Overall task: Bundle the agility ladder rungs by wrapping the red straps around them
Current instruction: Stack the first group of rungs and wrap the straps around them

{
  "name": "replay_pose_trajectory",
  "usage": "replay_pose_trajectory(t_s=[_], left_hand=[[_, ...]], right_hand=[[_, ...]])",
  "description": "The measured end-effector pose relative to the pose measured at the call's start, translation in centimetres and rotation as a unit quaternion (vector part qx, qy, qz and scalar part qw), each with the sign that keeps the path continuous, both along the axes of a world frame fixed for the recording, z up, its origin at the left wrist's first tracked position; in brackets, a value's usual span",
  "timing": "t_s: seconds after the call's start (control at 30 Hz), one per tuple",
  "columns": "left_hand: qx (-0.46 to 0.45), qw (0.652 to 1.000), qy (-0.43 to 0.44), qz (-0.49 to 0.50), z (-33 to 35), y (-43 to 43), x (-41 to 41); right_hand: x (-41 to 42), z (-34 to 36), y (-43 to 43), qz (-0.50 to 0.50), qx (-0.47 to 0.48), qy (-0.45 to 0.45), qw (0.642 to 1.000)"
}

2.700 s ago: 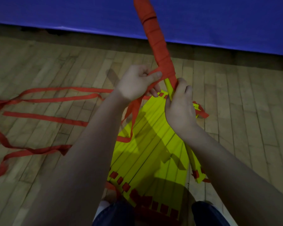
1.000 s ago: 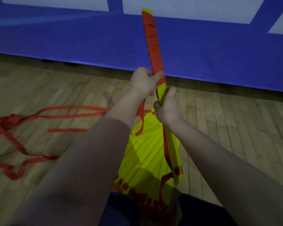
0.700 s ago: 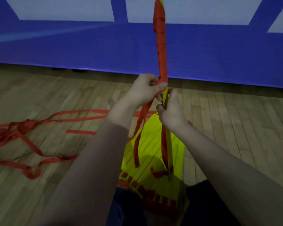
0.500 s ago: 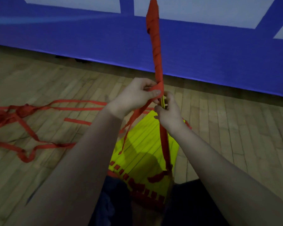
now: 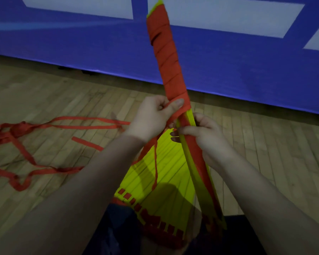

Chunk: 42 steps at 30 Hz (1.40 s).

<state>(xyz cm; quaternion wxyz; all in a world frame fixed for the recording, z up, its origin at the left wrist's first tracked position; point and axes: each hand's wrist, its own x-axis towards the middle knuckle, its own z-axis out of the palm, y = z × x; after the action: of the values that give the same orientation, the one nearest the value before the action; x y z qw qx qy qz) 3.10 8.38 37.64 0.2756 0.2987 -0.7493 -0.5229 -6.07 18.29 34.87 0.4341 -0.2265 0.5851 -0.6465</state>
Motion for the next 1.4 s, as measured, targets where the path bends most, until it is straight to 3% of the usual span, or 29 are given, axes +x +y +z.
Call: replay_pose_trajectory(t_s=[0.27, 0.57, 0.83, 1.03, 1.2, 1.4], left_hand=[[0.022, 0.999, -0.01, -0.023, 0.4, -0.8, -0.2], [0.134, 0.979, -0.071, -0.133, 1.2, -3.0, 3.0], [0.084, 0.993, -0.011, -0.083, 1.8, -3.2, 3.3], [0.13, 0.987, -0.011, -0.089, 0.6, -3.4, 2.5], [0.272, 0.946, 0.039, -0.174, 0.2, -2.9, 2.0], [0.288, 0.926, 0.056, -0.237, 0.8, -2.3, 1.9]], right_hand=[[-0.5, 0.4, 0.4, 0.054, -0.014, -0.036, 0.998], [-0.4, 0.4, -0.5, 0.036, -0.033, -0.087, 0.995], [-0.1, 0.9, -0.2, 0.029, -0.054, -0.093, 0.994], [0.1, 1.3, -0.1, 0.044, -0.052, -0.078, 0.995], [0.5, 1.4, -0.1, 0.1, -0.066, -0.116, 0.986], [1.6, 1.4, -0.4, 0.278, -0.098, -0.16, 0.942]])
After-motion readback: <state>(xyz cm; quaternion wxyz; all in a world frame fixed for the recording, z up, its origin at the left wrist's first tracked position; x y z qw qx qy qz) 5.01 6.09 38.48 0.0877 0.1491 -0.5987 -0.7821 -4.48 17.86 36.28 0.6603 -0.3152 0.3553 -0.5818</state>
